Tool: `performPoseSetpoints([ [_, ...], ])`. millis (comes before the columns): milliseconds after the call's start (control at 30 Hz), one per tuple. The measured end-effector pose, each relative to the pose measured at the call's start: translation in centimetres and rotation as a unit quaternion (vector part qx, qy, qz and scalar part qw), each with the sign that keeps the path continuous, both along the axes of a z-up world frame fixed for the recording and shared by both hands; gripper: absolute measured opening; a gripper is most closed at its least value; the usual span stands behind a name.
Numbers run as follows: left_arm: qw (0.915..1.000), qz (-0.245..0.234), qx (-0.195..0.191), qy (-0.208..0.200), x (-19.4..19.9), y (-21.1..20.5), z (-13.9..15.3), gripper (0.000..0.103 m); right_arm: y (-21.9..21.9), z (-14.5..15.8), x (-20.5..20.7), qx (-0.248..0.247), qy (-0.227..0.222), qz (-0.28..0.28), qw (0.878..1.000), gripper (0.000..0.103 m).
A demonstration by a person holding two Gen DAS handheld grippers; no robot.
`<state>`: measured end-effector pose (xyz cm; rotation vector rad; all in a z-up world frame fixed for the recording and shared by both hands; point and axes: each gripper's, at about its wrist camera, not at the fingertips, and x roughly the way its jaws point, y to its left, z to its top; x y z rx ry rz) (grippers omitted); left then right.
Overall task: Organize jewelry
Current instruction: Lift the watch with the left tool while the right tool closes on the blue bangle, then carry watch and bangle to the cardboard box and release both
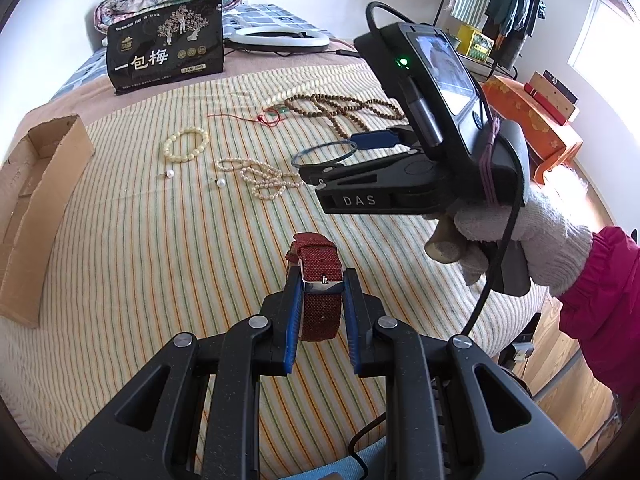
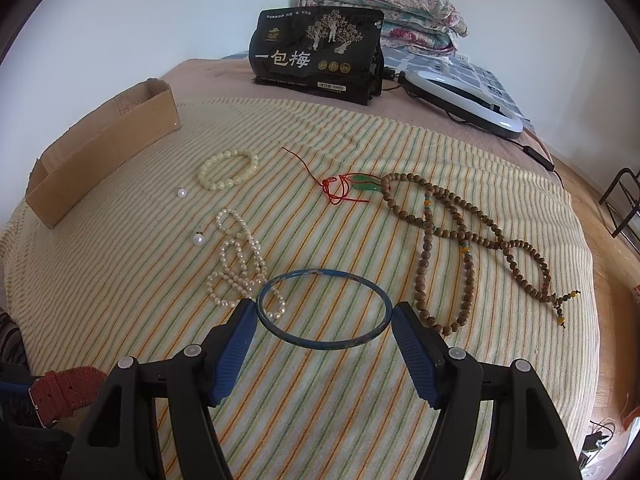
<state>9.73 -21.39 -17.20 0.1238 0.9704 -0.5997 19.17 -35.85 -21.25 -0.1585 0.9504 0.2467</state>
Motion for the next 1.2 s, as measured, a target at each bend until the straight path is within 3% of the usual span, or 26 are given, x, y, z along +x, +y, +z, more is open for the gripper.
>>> performPoseSetpoints([
  [333, 0.9997, 0.017, -0.012, -0.016, 0.7, 1.7, 1.8, 0.018, 0.2, 2.0, -1.4, 0.007, -0.022, -0.019, 1.0, 0.071],
  [633, 0.9977, 0.042, -0.027, -0.046, 2.1, 4.1, 4.5, 0.018, 1.7, 5.8, -2.9, 0.012, -0.053, -0.026, 0.998, 0.071],
  [1200, 0.9865, 0.124, -0.039, -0.099, 5.6, 14.6, 8.4, 0.018, 9.1, 11.5, -2.4, 0.026, -0.09, 0.005, 0.996, 0.071],
])
